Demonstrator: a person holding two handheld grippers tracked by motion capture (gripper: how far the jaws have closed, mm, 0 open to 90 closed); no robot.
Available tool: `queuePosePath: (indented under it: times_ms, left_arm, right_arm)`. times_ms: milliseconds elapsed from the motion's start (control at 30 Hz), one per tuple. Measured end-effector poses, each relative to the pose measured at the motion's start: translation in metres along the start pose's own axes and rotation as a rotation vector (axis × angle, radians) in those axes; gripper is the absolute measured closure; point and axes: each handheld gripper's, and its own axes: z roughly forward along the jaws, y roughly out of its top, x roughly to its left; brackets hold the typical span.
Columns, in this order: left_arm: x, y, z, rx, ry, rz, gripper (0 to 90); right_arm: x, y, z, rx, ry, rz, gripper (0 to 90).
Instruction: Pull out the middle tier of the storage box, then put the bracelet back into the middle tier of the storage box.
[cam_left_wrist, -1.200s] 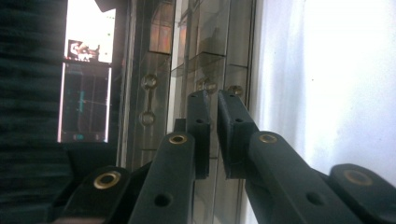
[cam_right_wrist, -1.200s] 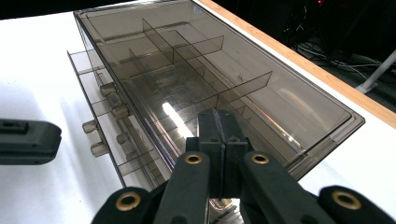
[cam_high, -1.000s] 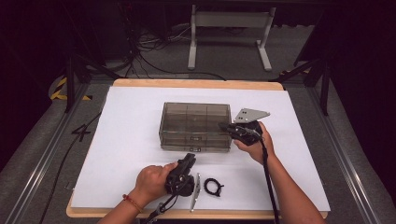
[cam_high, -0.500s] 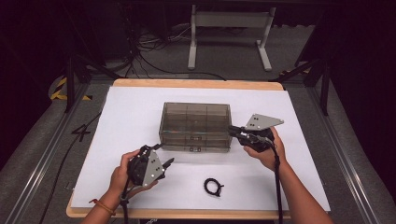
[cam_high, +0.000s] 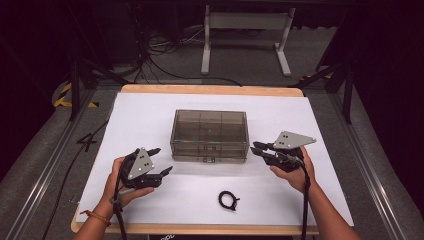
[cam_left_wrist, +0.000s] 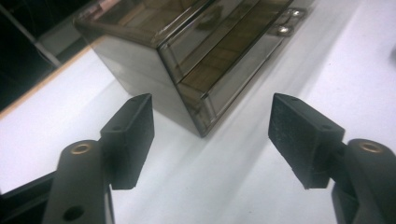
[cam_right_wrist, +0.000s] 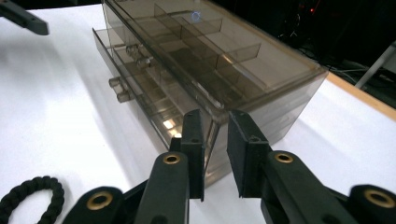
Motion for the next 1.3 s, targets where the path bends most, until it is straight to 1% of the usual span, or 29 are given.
queuePosePath:
  times_ms: [67,100,133,167,200,233,267,300,400,500,567,600,633,667,733,767,800,833,867,900,933,967,1000,1067,1133,1167,1200,1233,1300]
  left_arm:
    - [0.004,-0.002,0.003,0.008,-0.011,-0.021,29.9]
    - [0.006,-0.003,0.005,0.007,-0.031,-0.035,29.8]
    - [0.007,-0.004,0.007,0.008,-0.04,-0.042,28.9]
    - [0.008,-0.004,0.011,0.02,-0.052,-0.046,28.1]
    - [0.008,-0.004,0.011,0.02,-0.052,-0.046,28.1]
    - [0.008,-0.004,0.013,0.017,-0.072,-0.054,28.1]
    - [0.008,-0.004,0.015,0.026,-0.073,-0.053,28.1]
    - [0.008,-0.004,0.019,0.027,-0.086,-0.064,28.3]
    - [0.008,-0.003,0.024,0.034,-0.088,-0.062,28.3]
    - [0.01,-0.003,0.03,0.032,-0.097,-0.074,29.4]
    - [0.01,-0.003,0.034,0.037,-0.113,-0.079,29.8]
    - [0.009,-0.003,0.036,0.038,-0.109,-0.078,29.9]
    - [0.008,-0.004,0.038,0.035,-0.119,-0.082,29.8]
    - [0.008,-0.004,0.038,0.033,-0.125,-0.083,29.9]
    - [0.006,-0.004,0.041,0.027,-0.119,-0.085,30.8]
    - [0.007,-0.005,0.042,0.024,-0.123,-0.097,30.0]
    - [0.008,-0.005,0.042,0.019,-0.122,-0.102,30.2]
    - [0.008,-0.005,0.042,0.019,-0.122,-0.102,31.1]
    - [0.01,-0.006,0.044,0.012,-0.124,-0.107,31.8]
    - [0.01,-0.007,0.044,0.012,-0.122,-0.108,32.5]
    - [0.011,-0.008,0.044,0.017,-0.129,-0.111,33.1]
    - [0.011,-0.008,0.045,0.014,-0.132,-0.124,33.5]
    - [0.011,-0.008,0.045,0.015,-0.135,-0.124,33.4]
    - [0.01,-0.008,0.046,0.022,-0.126,-0.118,33.4]
    - [0.01,-0.008,0.046,0.018,-0.122,-0.121,33.5]
    - [0.011,-0.008,0.046,0.02,-0.122,-0.123,34.5]
    - [0.011,-0.008,0.046,0.02,-0.122,-0.123,36.0]
    - [0.012,-0.009,0.046,0.019,-0.116,-0.12,37.8]
    - [0.012,-0.01,0.045,0.017,-0.116,-0.127,39.4]
  right_arm:
    - [0.0,-0.006,0.001,0.008,0.004,0.009,74.8]
    - [0.0,-0.009,0.001,0.01,0.004,0.008,74.5]
    - [0.0,-0.011,0.002,0.013,0.003,0.01,73.3]
    - [0.0,-0.016,0.002,0.009,0.016,0.023,70.8]
    - [0.0,-0.016,0.002,0.009,0.016,0.023,70.8]
    - [-0.001,-0.017,0.003,0.008,0.022,0.028,70.8]
    - [0.0,-0.021,0.005,0.013,0.025,0.033,70.2]
    - [0.0,-0.023,0.007,0.014,0.033,0.035,69.9]
    - [0.002,-0.026,0.01,0.024,0.037,0.034,68.8]
    - [0.004,-0.029,0.014,0.022,0.057,0.039,68.1]
    - [0.006,-0.032,0.019,0.026,0.067,0.042,67.9]
    - [0.007,-0.034,0.021,0.031,0.069,0.045,68.0]
    - [0.007,-0.035,0.023,0.031,0.079,0.05,68.0]
    - [0.008,-0.037,0.025,0.031,0.079,0.051,68.3]
    - [0.009,-0.039,0.028,0.032,0.093,0.052,68.7]
    - [0.009,-0.04,0.03,0.034,0.1,0.054,69.2]
    - [0.01,-0.041,0.032,0.032,0.1,0.054,70.8]
    - [0.01,-0.041,0.032,0.032,0.1,0.054,70.8]
    - [0.011,-0.042,0.036,0.029,0.101,0.06,71.1]
    - [0.011,-0.042,0.037,0.029,0.098,0.059,71.2]
    - [0.011,-0.042,0.038,0.03,0.091,0.059,71.7]
    - [0.011,-0.042,0.038,0.028,0.093,0.062,72.6]
    - [0.011,-0.043,0.037,0.025,0.095,0.07,73.7]
    - [0.011,-0.044,0.037,0.024,0.093,0.073,74.6]
    - [0.013,-0.044,0.036,0.027,0.087,0.06,77.5]
    - [0.013,-0.045,0.036,0.027,0.081,0.055,80.8]
    - [0.013,-0.045,0.036,0.027,0.081,0.055,80.8]
    - [0.014,-0.046,0.035,0.032,0.082,0.056,84.2]
    - [0.014,-0.046,0.034,0.034,0.081,0.05,85.4]
